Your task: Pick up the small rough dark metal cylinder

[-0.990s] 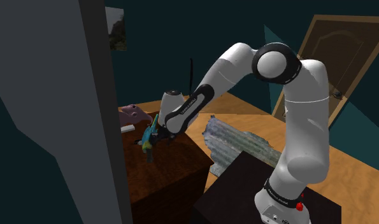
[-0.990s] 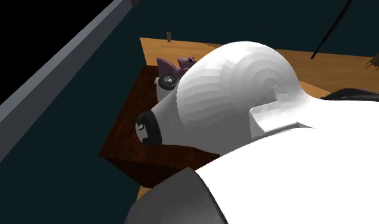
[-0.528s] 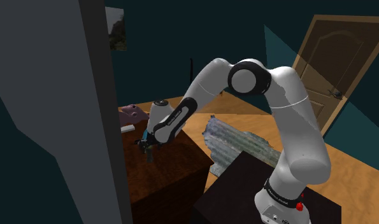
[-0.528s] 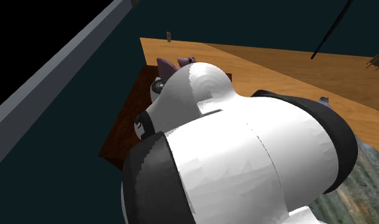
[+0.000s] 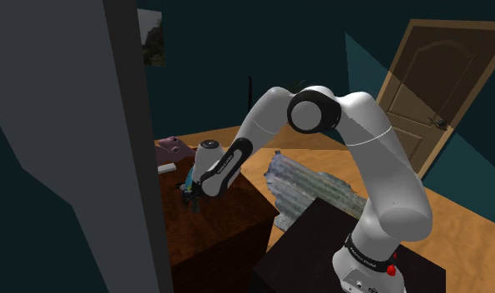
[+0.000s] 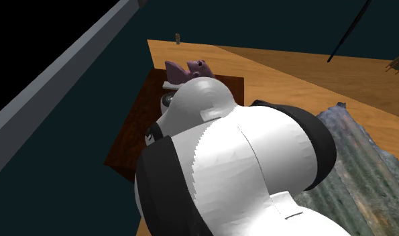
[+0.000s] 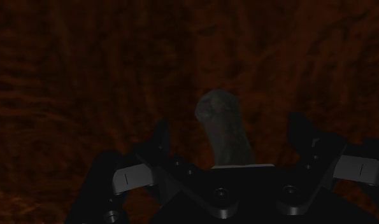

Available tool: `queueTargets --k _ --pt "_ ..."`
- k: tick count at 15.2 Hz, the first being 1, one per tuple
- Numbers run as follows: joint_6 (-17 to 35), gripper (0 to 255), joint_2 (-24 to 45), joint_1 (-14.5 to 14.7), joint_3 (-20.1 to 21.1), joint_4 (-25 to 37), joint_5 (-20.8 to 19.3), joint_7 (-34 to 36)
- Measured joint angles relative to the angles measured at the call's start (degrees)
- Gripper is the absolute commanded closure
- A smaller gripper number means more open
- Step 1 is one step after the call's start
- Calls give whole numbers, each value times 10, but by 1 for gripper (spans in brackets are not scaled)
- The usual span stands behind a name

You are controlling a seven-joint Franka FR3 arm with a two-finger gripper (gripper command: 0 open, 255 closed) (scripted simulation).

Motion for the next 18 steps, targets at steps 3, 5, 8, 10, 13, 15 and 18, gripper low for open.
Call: queueTargets --k 3,5,8,10,13,15,18 --pt "2 255 2 0 0 1 0 -1" --pt "3 255 2 0 0 1 0 0" --pt "3 255 2 -1 0 0 0 -1" --pt "2 255 2 -1 0 1 0 -1" --pt "-8 255 -11 -3 2 -3 1 -2" --pt "-17 255 -26 -4 4 -9 2 -3" --pt "-29 255 -46 -5 6 -17 3 -3"
